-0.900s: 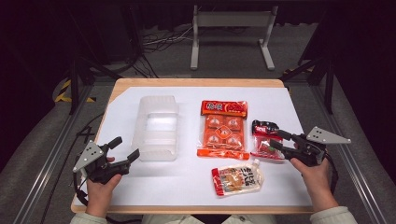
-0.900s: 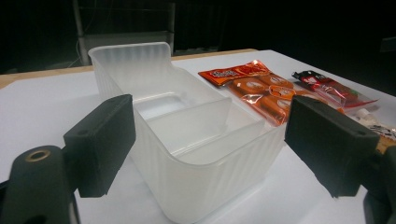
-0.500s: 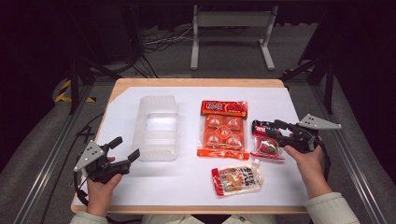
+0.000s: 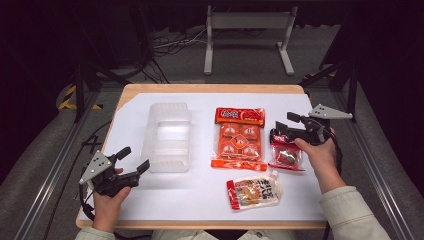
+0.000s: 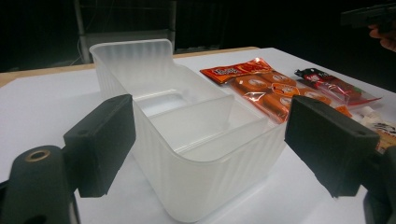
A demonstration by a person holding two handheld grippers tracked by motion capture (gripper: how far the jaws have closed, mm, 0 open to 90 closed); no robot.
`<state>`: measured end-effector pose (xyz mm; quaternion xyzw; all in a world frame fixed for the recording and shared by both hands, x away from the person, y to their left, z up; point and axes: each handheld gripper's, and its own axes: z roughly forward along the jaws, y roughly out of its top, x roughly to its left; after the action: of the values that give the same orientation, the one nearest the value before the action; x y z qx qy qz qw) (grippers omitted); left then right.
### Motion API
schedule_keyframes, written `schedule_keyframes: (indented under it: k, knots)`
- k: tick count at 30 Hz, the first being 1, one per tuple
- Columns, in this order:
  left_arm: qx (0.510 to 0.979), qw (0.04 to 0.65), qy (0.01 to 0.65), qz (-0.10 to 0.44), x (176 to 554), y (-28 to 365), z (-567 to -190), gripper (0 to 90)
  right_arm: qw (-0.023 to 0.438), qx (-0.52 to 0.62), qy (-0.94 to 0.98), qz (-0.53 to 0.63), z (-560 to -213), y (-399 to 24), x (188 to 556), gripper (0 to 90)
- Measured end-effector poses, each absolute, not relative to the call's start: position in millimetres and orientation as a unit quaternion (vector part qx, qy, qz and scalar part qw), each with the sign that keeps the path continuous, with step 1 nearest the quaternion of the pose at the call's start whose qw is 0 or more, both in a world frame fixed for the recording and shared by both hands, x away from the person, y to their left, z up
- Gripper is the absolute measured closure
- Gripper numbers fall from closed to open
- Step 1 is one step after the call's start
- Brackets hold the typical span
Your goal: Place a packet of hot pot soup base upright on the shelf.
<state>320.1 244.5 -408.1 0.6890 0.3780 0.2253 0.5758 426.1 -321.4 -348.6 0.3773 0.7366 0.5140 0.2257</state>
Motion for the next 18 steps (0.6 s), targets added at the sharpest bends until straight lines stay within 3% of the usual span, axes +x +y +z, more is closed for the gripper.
schedule_keyframes:
  k: [18]
  knots:
    - [0.69,0.566,0.382,0.24,313,246,-410,17.2,0.221,0.372,0.753,0.495,-337,-304,488,36.7]
